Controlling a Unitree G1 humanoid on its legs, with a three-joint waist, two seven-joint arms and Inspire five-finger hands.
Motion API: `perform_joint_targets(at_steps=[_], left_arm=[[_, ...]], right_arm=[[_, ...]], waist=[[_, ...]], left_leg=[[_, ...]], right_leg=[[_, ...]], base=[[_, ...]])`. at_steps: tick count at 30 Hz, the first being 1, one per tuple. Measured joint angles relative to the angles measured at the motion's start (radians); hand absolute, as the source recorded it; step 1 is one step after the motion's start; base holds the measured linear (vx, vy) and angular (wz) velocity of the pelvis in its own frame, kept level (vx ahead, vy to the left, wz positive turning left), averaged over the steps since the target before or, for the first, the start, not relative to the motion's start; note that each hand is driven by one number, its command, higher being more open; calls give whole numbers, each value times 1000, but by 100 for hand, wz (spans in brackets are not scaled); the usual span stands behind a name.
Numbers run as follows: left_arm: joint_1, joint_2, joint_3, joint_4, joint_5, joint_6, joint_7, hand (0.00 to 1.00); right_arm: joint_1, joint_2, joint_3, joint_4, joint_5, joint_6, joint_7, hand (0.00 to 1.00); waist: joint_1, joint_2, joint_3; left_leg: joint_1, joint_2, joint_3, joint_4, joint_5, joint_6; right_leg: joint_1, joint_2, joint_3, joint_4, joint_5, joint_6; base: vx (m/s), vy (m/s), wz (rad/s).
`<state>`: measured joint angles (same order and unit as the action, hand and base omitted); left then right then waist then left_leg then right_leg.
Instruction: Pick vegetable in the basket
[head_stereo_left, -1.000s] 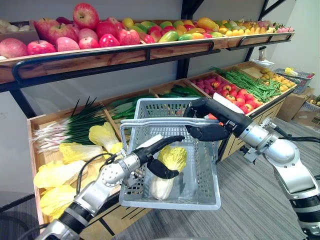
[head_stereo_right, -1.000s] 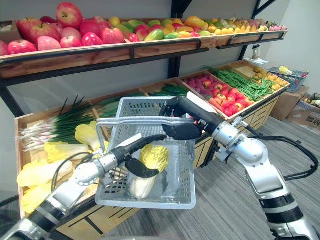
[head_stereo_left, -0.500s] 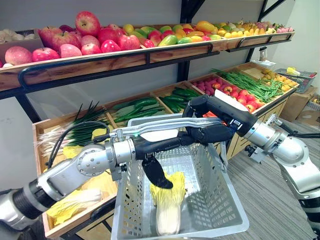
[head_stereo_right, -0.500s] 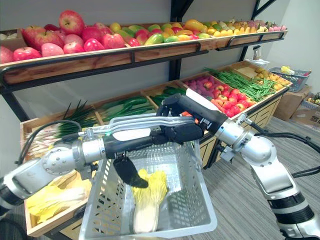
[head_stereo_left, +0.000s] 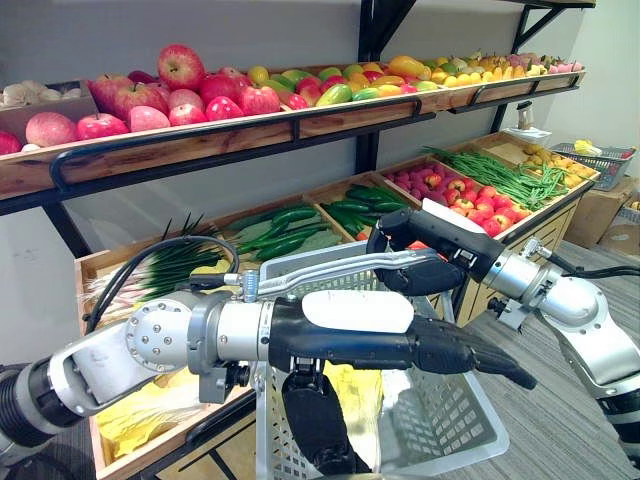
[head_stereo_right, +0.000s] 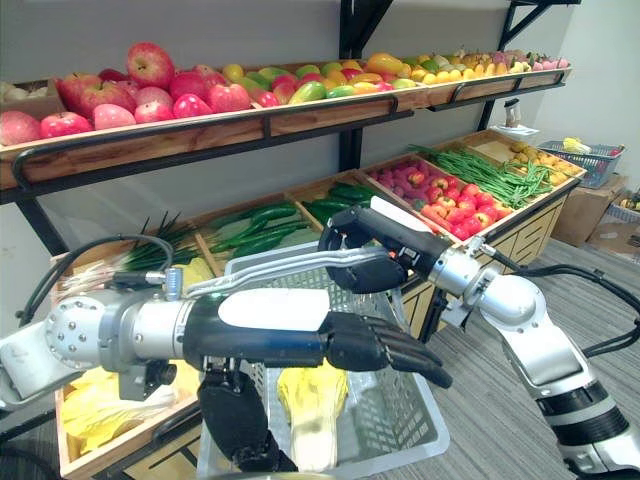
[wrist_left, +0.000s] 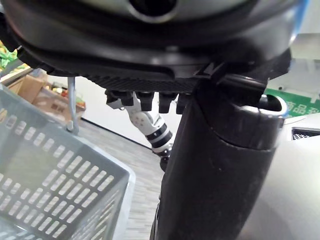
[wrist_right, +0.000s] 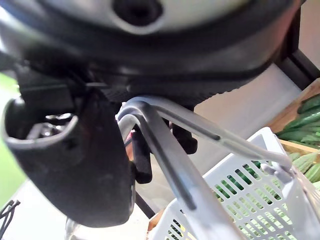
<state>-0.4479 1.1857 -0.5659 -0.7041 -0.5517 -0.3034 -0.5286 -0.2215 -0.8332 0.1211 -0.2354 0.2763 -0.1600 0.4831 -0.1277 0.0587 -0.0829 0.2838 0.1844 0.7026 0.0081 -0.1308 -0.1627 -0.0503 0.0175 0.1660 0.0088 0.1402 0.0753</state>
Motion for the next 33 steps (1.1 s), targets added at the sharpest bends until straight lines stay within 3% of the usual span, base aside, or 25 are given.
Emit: perform_joint_targets(at_steps=[1, 5, 6, 9, 11, 13, 19, 23, 28, 33], left_arm=[[19, -2, 24, -1, -8, 0, -1, 100], [153, -100, 342, 46, -6, -7, 31, 100], [182, -167, 470, 94, -3, -30, 93, 100], [258, -299, 704, 206, 47, -72, 230, 100], [314, -376, 809, 265, 75, -85, 294, 100], [396, -515, 922, 368, 94, -86, 364, 100], [610, -860, 1066, 508, 212, -10, 459, 100], [694, -1016, 1180, 578, 286, 23, 504, 100], [715, -1123, 1372, 638, 290, 31, 604, 100], [750, -1176, 1467, 697, 277, 31, 715, 100]], right_arm=[[0, 5, -2, 3, 0, 0, 0, 0], [59, 60, -100, 12, -6, -3, -8, 0], [104, 91, -169, 13, -10, -4, -18, 0], [183, 145, -300, 14, -9, -5, -41, 0], [230, 175, -379, 15, -8, -5, -59, 0], [296, 208, -505, 31, 1, -5, -76, 0], [436, 322, -745, 57, 2, -5, -148, 0], [535, 428, -833, 58, 5, -4, -168, 0], [601, 510, -885, 80, 41, 24, -212, 0], [659, 643, -885, 86, 44, 31, -278, 0]], waist=[[0, 0, 0], [12, -4, 2], [16, -8, 5], [21, -15, 10], [23, -22, 14], [21, -33, 20], [12, -63, 42], [5, -58, 53], [2, -43, 61], [17, -39, 62]], left_leg=[[0, 0, -1, 0, 0, 0], [-9, -1, -20, 0, 6, 9], [-16, -2, -34, 0, 9, 12], [-25, -3, -57, -3, 16, 15], [-26, -3, -63, -7, 20, 15], [-26, -6, -77, -22, 30, 16], [-27, -15, -85, -43, 42, 16], [-33, -14, -85, -47, 42, 16], [-49, -10, -90, -49, 42, 16], [-59, 5, -105, -26, 29, 13]], right_leg=[[0, 0, -1, 0, 0, 0], [0, -6, -17, 0, 0, -1], [1, -10, -29, 0, -1, -2], [2, -15, -46, -2, -4, -5], [2, -15, -51, -2, -6, -8], [2, -16, -59, -4, -7, -10], [1, -17, -68, -13, -7, -10], [-2, -17, -70, -25, -7, -10], [-15, -17, -76, -26, -9, -8], [-8, -17, -92, -24, -19, -12]], base=[[0, 0, 0], [0, -1, 13], [1, -8, 25], [-1, -17, 21], [-3, -24, 12], [-3, -27, 11], [-2, -10, 4], [0, 0, 0], [2, -19, 2], [-9, -38, 9]])
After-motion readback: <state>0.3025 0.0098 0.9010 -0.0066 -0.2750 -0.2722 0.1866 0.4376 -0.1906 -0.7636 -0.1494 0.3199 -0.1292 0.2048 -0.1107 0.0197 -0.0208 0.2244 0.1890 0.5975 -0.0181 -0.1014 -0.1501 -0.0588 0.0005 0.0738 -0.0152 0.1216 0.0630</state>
